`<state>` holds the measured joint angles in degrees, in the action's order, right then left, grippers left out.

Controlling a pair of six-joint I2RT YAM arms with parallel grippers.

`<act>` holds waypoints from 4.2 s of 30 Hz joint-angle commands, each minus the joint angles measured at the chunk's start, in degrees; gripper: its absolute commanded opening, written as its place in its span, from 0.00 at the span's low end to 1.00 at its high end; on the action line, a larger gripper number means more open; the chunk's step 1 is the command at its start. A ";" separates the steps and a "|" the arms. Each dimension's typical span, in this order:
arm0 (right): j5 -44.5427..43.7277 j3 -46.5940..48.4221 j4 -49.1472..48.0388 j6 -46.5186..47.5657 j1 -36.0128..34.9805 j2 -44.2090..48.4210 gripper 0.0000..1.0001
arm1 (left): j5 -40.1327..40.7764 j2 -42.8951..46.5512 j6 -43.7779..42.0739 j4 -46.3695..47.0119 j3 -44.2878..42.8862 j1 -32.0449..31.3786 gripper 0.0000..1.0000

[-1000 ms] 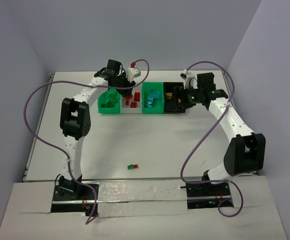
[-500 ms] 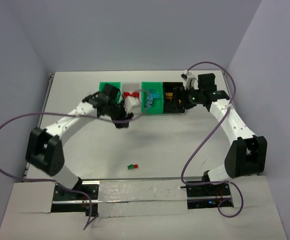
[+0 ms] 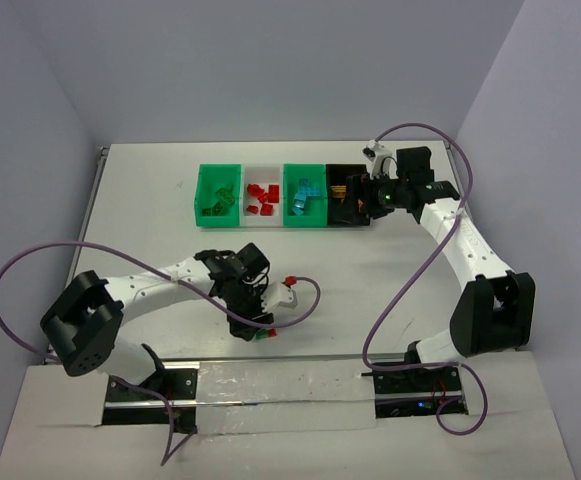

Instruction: Sort the legos into containers by color

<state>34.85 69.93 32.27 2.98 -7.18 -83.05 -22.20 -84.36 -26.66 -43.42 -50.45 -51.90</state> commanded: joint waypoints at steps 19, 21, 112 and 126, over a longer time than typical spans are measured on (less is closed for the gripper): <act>-1.19 -1.46 -0.86 1.24 0.50 3.19 0.97 | 6.82 1.03 6.97 10.90 0.53 -7.44 0.64; -1.19 -1.46 -0.87 1.24 0.56 3.13 0.97 | 6.64 0.58 6.86 11.01 0.41 -7.95 0.65; 17.96 -5.90 -19.56 -22.13 -16.51 -1.73 0.62 | 12.99 6.74 13.39 13.91 -15.79 5.16 0.00; 19.11 -3.84 -20.71 -23.72 -20.06 -5.85 0.60 | 11.70 5.08 13.83 13.63 -18.15 5.28 0.00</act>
<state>52.69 62.79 14.36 -20.37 -26.31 -89.01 -9.00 -78.96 -13.76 -29.85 -65.83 -46.76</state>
